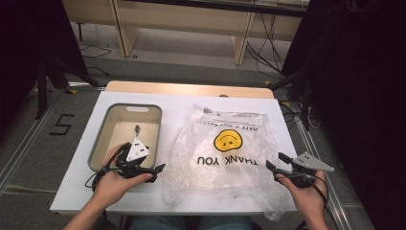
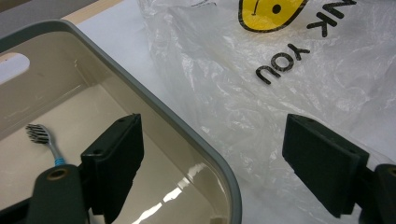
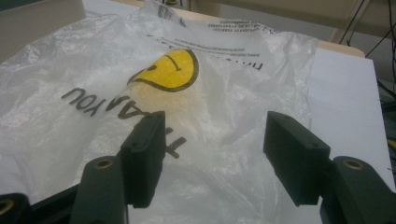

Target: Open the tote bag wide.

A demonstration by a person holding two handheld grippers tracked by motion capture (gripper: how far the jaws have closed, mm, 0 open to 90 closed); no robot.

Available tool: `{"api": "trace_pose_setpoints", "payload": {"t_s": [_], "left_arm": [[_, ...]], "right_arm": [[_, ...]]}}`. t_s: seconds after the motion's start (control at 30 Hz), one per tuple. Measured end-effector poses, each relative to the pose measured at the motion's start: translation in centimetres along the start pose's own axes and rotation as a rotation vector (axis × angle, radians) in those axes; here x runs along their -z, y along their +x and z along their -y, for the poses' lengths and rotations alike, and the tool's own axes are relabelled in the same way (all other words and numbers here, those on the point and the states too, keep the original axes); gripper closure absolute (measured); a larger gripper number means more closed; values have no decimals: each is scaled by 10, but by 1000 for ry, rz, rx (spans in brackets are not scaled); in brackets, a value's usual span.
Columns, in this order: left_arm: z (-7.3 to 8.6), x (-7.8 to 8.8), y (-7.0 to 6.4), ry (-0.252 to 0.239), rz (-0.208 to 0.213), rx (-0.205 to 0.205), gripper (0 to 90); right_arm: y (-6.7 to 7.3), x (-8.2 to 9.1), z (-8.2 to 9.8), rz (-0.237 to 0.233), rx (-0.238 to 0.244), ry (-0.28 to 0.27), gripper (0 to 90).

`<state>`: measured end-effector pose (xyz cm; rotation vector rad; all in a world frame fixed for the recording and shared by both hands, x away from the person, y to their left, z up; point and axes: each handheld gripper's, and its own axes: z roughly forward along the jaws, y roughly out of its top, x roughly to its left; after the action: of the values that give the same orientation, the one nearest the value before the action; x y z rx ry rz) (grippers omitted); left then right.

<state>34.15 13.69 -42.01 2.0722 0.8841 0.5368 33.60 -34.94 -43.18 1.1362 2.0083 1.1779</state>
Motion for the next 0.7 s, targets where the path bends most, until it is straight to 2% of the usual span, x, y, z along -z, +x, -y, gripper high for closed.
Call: {"api": "trace_pose_setpoints", "payload": {"t_s": [0.23,0.27,0.33,0.7], "left_arm": [[-2,3,-4,-14,-2,0,205],[-2,3,-6,-15,0,0,207],[-3,3,-10,-17,7,-6,208],[-7,-4,-31,-5,51,-42,211]], "right_arm": [[2,-3,-1,2,10,8,395],[2,-3,-1,12,24,22,390],[3,-4,-1,17,40,31,390],[4,-7,-3,26,41,50,383]]}}
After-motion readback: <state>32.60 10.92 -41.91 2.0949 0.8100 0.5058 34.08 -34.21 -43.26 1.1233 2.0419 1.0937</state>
